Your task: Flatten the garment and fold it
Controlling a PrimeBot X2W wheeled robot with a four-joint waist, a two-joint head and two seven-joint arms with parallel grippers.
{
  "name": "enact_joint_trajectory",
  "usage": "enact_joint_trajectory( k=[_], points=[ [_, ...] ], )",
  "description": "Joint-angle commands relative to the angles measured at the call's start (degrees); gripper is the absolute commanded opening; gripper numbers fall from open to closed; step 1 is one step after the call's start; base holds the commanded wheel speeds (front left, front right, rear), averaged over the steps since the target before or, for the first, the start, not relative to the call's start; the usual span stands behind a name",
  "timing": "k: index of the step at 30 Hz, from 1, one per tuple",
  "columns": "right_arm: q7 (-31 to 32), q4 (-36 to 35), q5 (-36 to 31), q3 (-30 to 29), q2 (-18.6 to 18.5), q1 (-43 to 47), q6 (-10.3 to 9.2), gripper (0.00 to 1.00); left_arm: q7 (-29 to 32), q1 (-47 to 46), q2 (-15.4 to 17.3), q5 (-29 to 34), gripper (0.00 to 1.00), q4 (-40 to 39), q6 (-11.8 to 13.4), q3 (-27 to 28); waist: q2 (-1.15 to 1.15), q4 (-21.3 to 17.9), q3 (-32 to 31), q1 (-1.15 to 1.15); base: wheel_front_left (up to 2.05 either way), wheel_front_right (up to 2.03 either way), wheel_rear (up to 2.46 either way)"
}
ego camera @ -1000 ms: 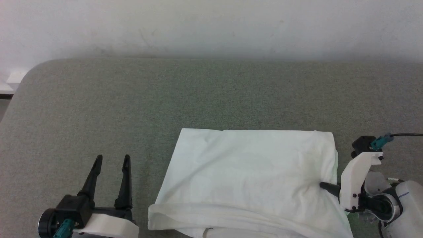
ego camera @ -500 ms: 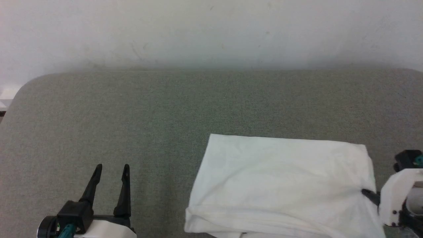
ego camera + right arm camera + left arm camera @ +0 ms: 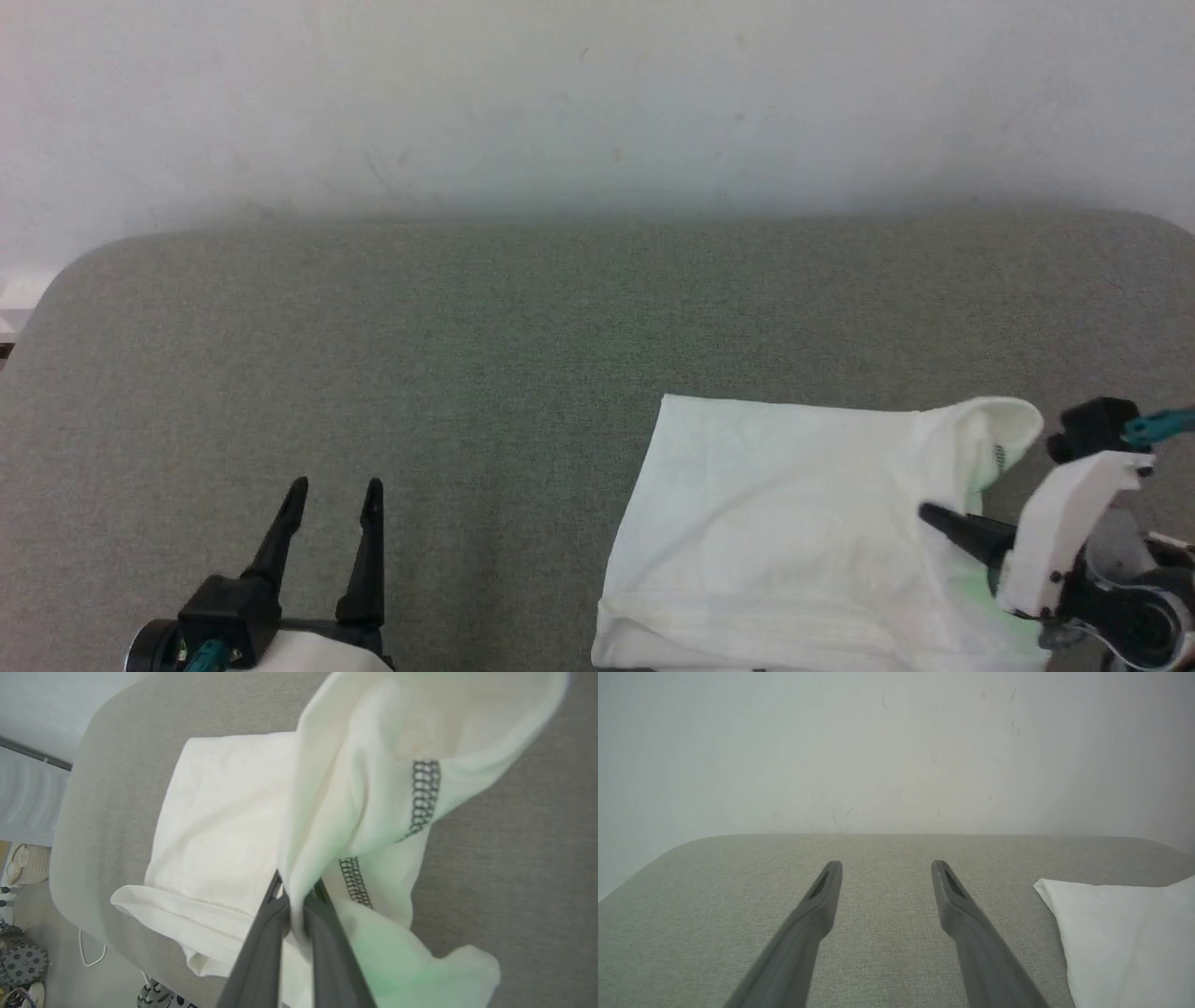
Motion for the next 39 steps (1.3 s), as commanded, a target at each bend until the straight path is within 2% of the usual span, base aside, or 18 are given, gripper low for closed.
enact_joint_trajectory(
  k=[1,6,12,13,14,15,18,22,24,27,29,33,36,39],
  points=[
    [1.0,-1.5,1.8,1.2,1.8,-1.5,-0.04,0.00,-0.3,0.4,-0.3,0.4,1.00,0.3,-0.5,0.2,0.00,0.2,-0.2,0.00,0.00,0.00,0.00],
    [1.9,-2.9,4.2,7.6,8.0,-5.1,-0.04,0.00,-0.3,-0.6,-0.8,0.4,1.00,0.7,-1.1,0.1,0.00,1.0,0.6,0.00,0.00,0.00,0.00],
    [-1.8,3.3,3.8,15.4,14.6,-9.4,-0.04,0.00,-0.3,-2.8,-1.8,0.7,1.00,1.5,-1.8,-0.3,0.00,2.9,2.1,0.00,0.00,0.00,0.00],
    [-3.1,4.6,3.6,16.3,15.2,-9.9,-0.04,0.10,-0.3,-3.1,-1.9,0.8,1.00,1.6,-1.9,-0.3,0.00,3.2,2.3,0.00,0.00,0.00,0.00],
    [-4.3,6.0,3.3,17.1,15.7,-10.4,-0.04,0.44,-0.3,-3.3,-2.1,0.8,1.00,1.7,-2.0,-0.3,0.00,3.4,2.5,0.00,0.00,0.00,0.00],
    [-5.6,7.1,2.2,18.3,15.7,-11.1,-0.04,1.00,-0.3,-3.5,-2.2,0.8,1.00,1.8,-2.0,-0.2,0.00,3.7,2.8,0.00,0.00,0.00,0.00],
    [-10.5,8.7,0.7,21.0,15.7,-12.7,-0.04,1.00,-0.3,-3.9,-2.6,1.0,1.00,2.0,-2.2,0.0,0.00,3.9,3.1,0.00,0.00,0.00,0.00],
    [-17.1,5.1,1.2,24.5,13.3,-14.1,-0.04,1.00,-0.3,-3.6,-2.9,1.3,1.00,2.2,-2.3,0.8,0.00,3.3,3.1,0.00,0.00,0.00,0.00],
    [-21.1,1.8,0.6,25.9,10.9,-14.4,-0.04,1.00,-0.3,-3.4,-3.0,1.5,1.00,2.4,-2.3,1.2,0.00,2.6,2.8,0.00,0.00,0.00,0.00],
    [-29.2,-1.9,-4.5,24.9,6.8,-13.8,-0.04,1.00,-0.3,-3.2,-3.2,1.8,1.00,2.6,-2.2,1.8,0.00,1.5,2.3,0.00,0.00,0.00,0.00],
    [-34.4,-3.2,-10.3,21.9,4.8,-12.5,-0.04,1.00,-0.3,-3.2,-3.3,2.0,1.00,2.6,-2.1,2.2,0.00,0.7,2.0,0.00,0.00,0.00,0.00],
    [-41.9,-6.1,-21.7,12.7,3.9,-7.7,-0.04,1.00,-0.3,-3.0,-3.5,2.3,1.00,2.6,-1.8,2.9,0.00,-0.6,1.4,0.00,0.00,0.00,0.00],
    [-44.9,-9.7,-26.3,5.3,5.0,-3.2,-0.04,1.00,-0.3,-2.9,-3.6,2.5,1.00,2.5,-1.7,3.4,0.00,-1.3,1.2,0.00,0.00,0.00,0.00],
    [-45.2,-13.2,-28.3,-1.2,5.9,0.9,-0.04,1.00,-0.3,-2.6,-3.6,2.7,1.00,2.3,-1.5,4.0,0.00,-1.8,0.8,0.00,0.00,0.00,0.00]
  ],
)
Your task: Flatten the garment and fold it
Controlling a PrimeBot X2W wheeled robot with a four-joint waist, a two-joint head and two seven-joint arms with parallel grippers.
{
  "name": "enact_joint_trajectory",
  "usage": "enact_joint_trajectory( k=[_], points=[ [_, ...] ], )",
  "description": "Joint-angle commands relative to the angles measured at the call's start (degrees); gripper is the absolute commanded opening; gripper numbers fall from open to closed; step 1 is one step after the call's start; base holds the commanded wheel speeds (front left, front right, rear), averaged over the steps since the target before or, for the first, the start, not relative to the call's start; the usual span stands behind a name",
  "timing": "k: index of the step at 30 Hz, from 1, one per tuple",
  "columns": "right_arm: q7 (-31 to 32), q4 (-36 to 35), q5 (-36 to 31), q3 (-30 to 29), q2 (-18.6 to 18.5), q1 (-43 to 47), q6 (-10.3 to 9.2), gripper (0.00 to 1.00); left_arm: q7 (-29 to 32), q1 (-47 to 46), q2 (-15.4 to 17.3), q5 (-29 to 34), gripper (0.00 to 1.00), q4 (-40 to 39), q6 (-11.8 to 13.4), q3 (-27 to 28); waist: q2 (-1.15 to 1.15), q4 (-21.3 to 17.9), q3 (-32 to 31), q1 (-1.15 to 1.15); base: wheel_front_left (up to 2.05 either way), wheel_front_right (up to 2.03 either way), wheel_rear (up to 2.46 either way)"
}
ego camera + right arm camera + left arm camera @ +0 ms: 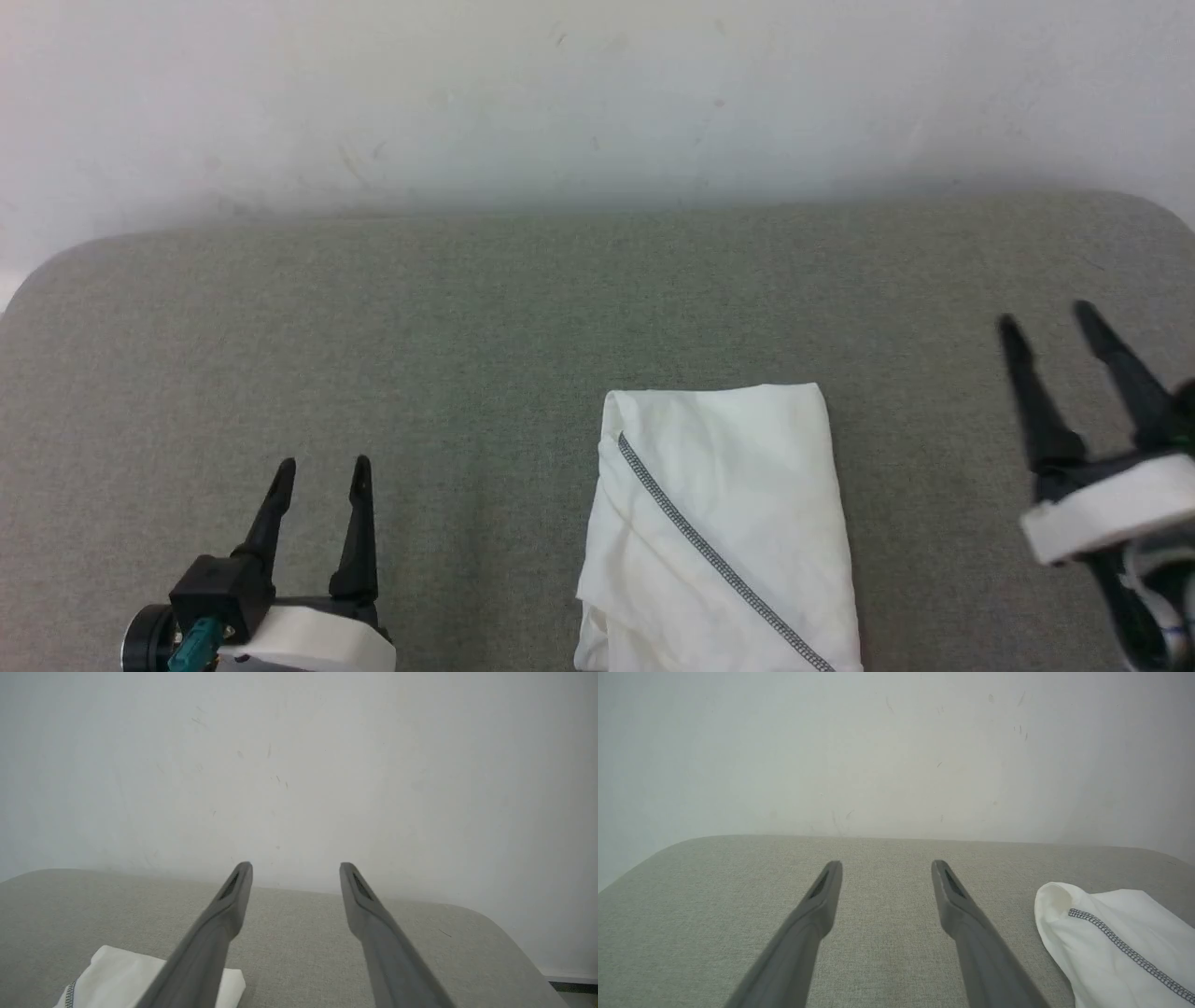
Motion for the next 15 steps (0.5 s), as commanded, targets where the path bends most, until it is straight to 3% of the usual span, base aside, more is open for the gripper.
enact_joint_trajectory(
  k=[1,8,15],
  points=[
    [0.2,-1.9,-0.7,-3.6,0.7,2.6,-0.04,1.00,-0.3,0.3,-0.3,0.7,1.00,-0.2,0.4,0.6,0.00,-0.6,-0.6,0.00,0.00,0.00,0.00],
    [8.5,-2.4,3.7,-16.5,2.3,8.9,-0.04,1.00,-0.3,0.2,-0.4,0.9,1.00,-0.3,0.4,1.9,0.00,-1.4,-1.1,0.00,0.00,0.00,0.00],
    [31.7,8.3,22.3,-19.7,2.8,7.9,-0.04,1.00,-0.3,0.5,-0.6,1.1,1.00,0.1,0.4,2.6,0.00,-1.6,-2.0,0.00,0.00,0.00,0.00]
  ],
)
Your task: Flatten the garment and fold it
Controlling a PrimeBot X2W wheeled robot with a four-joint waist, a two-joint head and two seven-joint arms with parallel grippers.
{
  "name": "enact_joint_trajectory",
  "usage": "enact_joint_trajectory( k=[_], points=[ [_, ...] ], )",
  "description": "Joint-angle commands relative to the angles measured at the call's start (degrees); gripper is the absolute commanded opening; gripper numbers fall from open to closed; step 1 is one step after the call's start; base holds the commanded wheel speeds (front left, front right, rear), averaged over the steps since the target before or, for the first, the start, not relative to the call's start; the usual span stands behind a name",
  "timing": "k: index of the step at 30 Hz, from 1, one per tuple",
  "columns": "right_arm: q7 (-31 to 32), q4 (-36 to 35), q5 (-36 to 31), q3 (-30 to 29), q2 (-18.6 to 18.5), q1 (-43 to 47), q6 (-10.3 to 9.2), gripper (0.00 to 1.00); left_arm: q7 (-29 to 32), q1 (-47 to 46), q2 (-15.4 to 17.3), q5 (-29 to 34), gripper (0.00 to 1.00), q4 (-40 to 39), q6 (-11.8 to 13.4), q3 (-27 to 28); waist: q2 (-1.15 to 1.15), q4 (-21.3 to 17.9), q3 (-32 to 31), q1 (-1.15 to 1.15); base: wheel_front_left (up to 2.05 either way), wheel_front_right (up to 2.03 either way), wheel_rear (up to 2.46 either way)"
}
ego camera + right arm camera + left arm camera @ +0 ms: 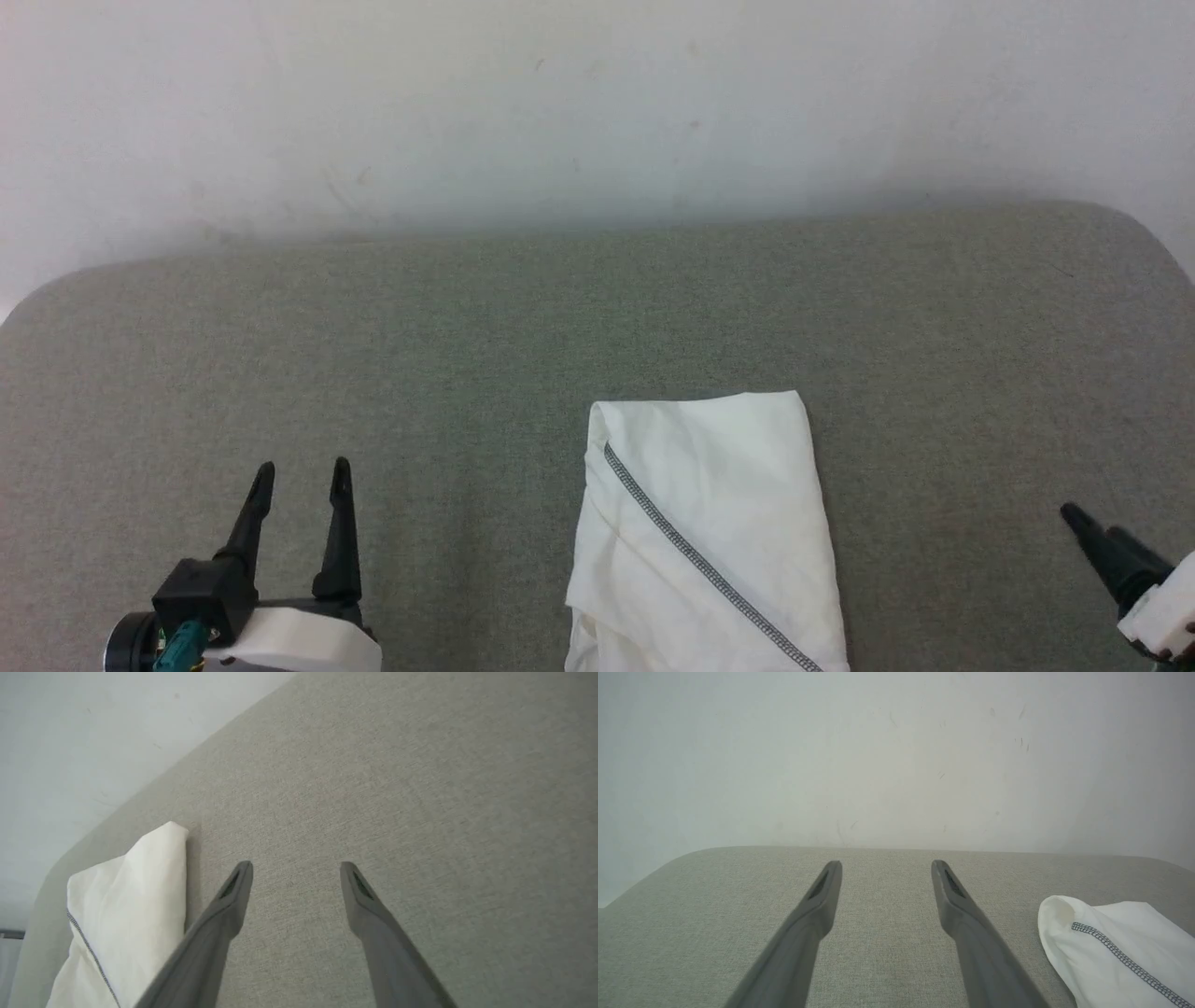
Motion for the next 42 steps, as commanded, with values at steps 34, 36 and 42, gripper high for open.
enact_joint_trajectory(
  k=[34,36,42],
  points=[
    [10.6,14.7,6.4,35.2,-5.6,-16.9,-0.04,0.00,-0.3,-2.1,-0.9,1.7,1.00,1.3,-0.5,0.6,0.00,-0.9,2.7,0.01,0.00,0.00,0.00],
    [10.2,12.2,1.6,37.5,-9.7,-16.8,-0.04,0.00,-0.3,-1.9,-0.9,1.7,1.00,0.8,-0.5,0.6,0.00,-2.4,3.0,0.01,0.00,0.00,0.00],
    [12.5,8.1,-7.1,35.9,-17.7,-16.4,-0.04,0.00,-0.3,-2.0,-1.1,1.9,1.00,-1.6,-0.4,-0.1,0.00,-7.8,5.5,0.01,0.00,0.00,0.00]
  ],
)
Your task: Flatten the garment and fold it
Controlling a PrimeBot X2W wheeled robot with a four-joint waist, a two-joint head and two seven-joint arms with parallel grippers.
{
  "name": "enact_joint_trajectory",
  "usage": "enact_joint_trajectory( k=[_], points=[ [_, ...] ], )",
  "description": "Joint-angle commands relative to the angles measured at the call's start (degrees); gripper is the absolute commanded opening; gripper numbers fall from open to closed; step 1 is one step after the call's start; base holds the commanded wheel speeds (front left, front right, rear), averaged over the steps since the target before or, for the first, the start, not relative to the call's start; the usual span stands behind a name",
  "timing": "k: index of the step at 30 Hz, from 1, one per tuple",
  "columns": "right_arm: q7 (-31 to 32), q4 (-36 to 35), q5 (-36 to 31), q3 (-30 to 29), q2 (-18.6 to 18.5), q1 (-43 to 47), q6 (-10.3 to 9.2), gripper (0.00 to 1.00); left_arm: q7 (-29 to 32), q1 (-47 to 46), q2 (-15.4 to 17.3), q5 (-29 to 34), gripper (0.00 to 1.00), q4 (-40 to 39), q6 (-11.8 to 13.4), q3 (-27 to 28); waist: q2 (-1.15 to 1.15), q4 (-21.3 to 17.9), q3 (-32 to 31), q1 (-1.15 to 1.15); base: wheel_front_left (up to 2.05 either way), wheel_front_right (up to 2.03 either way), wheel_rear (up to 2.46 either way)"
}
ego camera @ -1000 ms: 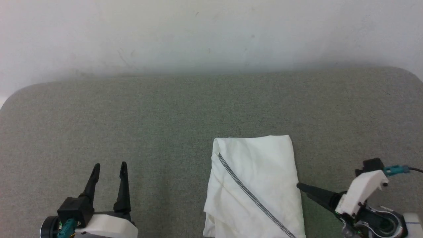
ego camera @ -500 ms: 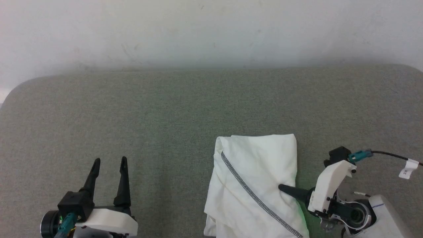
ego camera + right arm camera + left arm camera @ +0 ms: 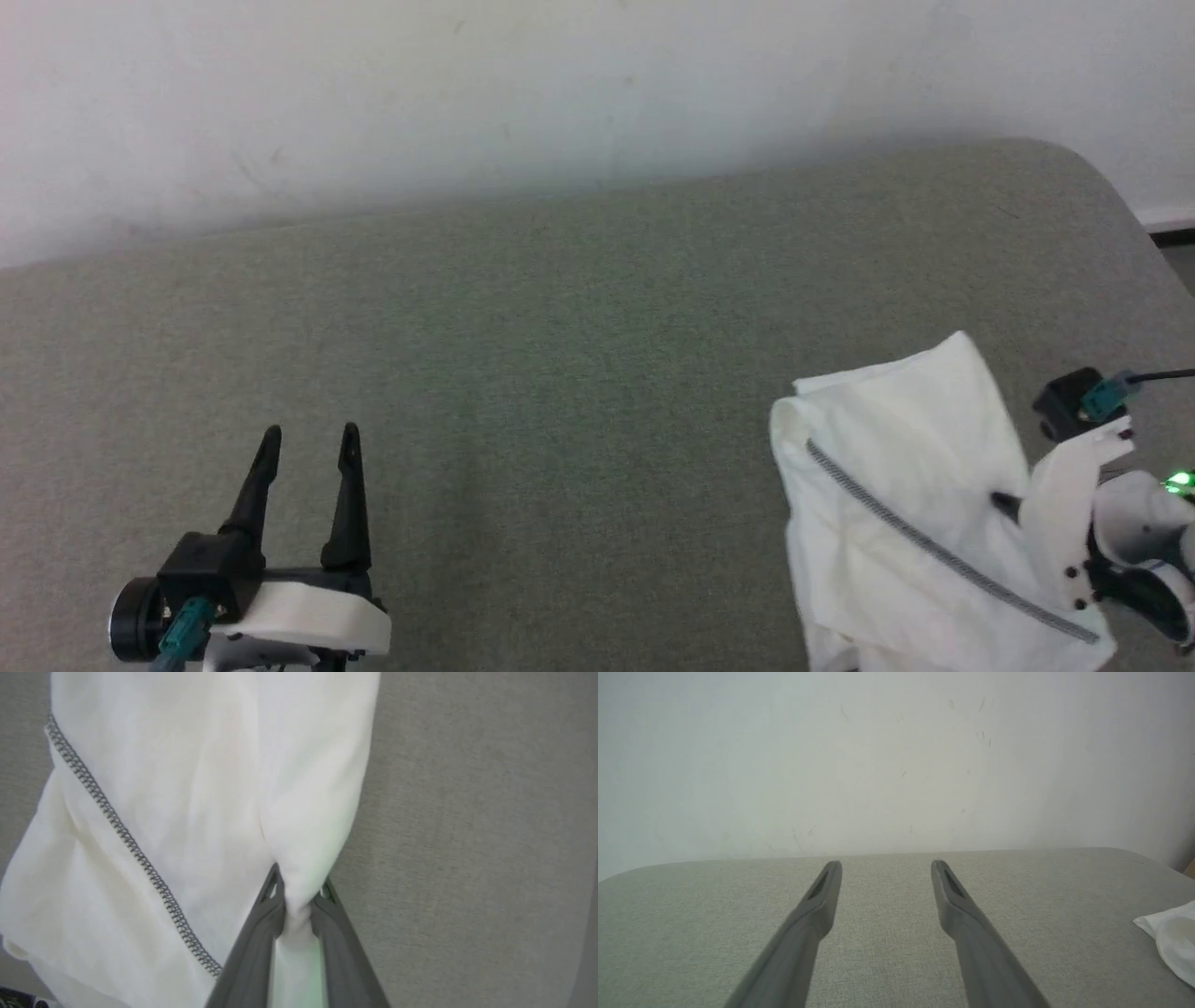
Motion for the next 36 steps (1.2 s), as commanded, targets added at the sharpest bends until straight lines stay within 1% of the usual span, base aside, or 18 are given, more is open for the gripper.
enact_joint_trajectory(
  k=[1,4,8,15,19,20,21,22,26,30,33,36],
  points=[
    [0.6,-0.3,-1.7,-1.1,-2.1,0.2,-0.06,0.00,-0.3,-0.2,-0.2,0.5,1.00,-0.8,0.0,-0.3,0.00,-4.1,2.6,0.00,0.00,0.00,0.00],
    [1.0,0.0,-4.3,-2.8,-5.5,-0.3,-0.06,0.00,-0.3,-1.3,-0.3,0.8,1.00,-1.5,0.0,-1.0,0.00,-6.5,5.2,0.00,0.00,0.00,0.00],
    [-1.5,3.2,-6.0,-6.3,-8.0,-2.2,-0.06,0.00,-0.3,-4.0,0.6,1.4,1.00,-2.1,-0.4,-1.6,0.00,-8.7,9.8,0.00,0.00,0.00,0.00],
    [-9.4,12.8,-8.8,-14.9,-7.7,-7.6,-0.06,0.00,-0.3,-10.1,1.9,2.5,1.00,-3.4,-1.0,-3.6,0.00,-9.5,17.5,0.00,0.00,0.00,0.00],
    [-15.9,17.8,-11.2,-18.9,-6.9,-10.8,-0.06,0.00,-0.3,-12.9,2.2,2.8,1.00,-3.6,-1.2,-4.7,0.00,-9.3,20.1,0.00,0.00,0.00,0.00],
    [-17.9,18.7,-11.7,-19.4,-6.5,-11.5,-0.06,0.30,-0.3,-13.4,2.3,2.9,1.00,-3.6,-1.3,-4.9,0.00,-9.3,20.4,0.00,0.00,0.00,0.00],
    [-20.6,19.5,-12.4,-19.8,-6.1,-12.3,-0.06,0.81,-0.3,-13.8,2.3,2.9,1.00,-3.5,-1.3,-5.1,0.00,-9.2,20.7,0.00,0.00,0.00,0.00],
    [-23.0,20.5,-13.2,-20.2,-5.7,-12.8,-0.06,1.00,-0.3,-14.2,2.3,2.9,1.00,-3.4,-1.3,-5.2,0.00,-9.1,20.8,0.00,0.00,0.00,0.00],
    [-30.7,25.4,-15.8,-21.8,-3.7,-14.0,-0.06,1.00,-0.3,-14.8,2.2,2.5,1.00,-2.5,-1.4,-5.4,0.00,-8.4,20.1,0.00,0.00,0.00,0.00],
    [-38.0,27.7,-18.9,-24.6,-3.6,-13.5,-0.06,1.00,-0.3,-13.9,1.8,1.9,1.00,-1.5,-1.3,-5.0,0.00,-7.2,16.9,0.00,0.00,0.00,0.00],
    [-42.9,26.1,-20.4,-26.4,-2.4,-11.6,-0.06,1.00,-0.3,-12.1,1.3,1.3,1.00,-0.7,-1.0,-4.5,0.00,-6.2,13.2,0.00,0.00,0.00,0.00],
    [-45.7,22.0,-21.1,-27.0,0.2,-8.4,-0.06,1.00,-0.3,-9.5,0.9,0.8,1.00,-0.1,-0.4,-3.6,0.00,-5.3,9.7,0.00,0.00,0.00,0.00]
  ],
)
